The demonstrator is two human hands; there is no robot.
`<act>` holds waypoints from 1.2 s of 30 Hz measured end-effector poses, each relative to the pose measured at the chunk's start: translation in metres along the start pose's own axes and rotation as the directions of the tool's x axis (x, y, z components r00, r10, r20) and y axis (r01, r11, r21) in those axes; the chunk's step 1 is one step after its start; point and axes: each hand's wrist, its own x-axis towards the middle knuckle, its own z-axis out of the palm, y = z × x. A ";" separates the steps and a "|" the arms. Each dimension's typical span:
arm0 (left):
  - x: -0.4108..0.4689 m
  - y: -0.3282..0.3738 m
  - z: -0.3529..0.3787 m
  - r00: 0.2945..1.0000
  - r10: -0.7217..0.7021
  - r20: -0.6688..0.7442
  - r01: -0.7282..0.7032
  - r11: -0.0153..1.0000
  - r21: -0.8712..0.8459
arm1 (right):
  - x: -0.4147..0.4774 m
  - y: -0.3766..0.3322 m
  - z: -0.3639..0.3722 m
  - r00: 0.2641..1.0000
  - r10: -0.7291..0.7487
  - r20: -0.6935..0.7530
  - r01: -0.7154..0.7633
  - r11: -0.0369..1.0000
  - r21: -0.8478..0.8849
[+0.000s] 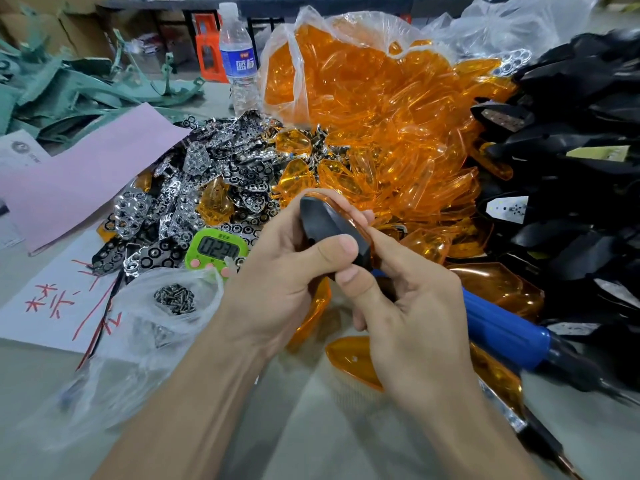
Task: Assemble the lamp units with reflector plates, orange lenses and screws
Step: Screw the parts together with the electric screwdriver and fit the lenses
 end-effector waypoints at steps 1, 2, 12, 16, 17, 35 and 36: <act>-0.001 -0.001 0.000 1.000 0.018 -0.013 -0.017 1.000 0.015 | -0.001 -0.001 0.001 1.000 -0.004 -0.002 0.004 1.000 -0.001; -0.001 -0.001 0.000 0.999 0.033 -0.023 -0.032 0.999 0.025 | -0.001 -0.001 0.001 1.000 -0.005 -0.003 0.005 1.000 0.006; 0.000 -0.004 0.005 0.995 0.100 -0.020 -0.098 0.993 0.065 | -0.002 -0.002 -0.004 0.999 0.012 -0.042 -0.020 0.981 -0.195; 0.001 -0.002 0.005 0.996 0.075 0.041 -0.078 0.995 0.057 | 0.001 0.003 -0.008 0.999 0.041 -0.030 -0.042 0.999 -0.011; 0.000 0.002 0.004 0.996 0.066 0.064 -0.068 0.998 0.018 | 0.001 0.003 -0.007 1.000 0.029 -0.007 -0.029 0.999 0.044; -0.001 0.012 0.002 0.989 0.115 0.096 -0.137 0.953 0.271 | 0.000 0.006 0.004 0.993 -0.015 -0.119 0.030 0.992 0.124; -0.001 0.011 0.003 0.987 0.126 0.099 -0.150 0.943 0.297 | 0.000 0.005 0.004 0.990 0.001 -0.140 0.008 0.998 0.064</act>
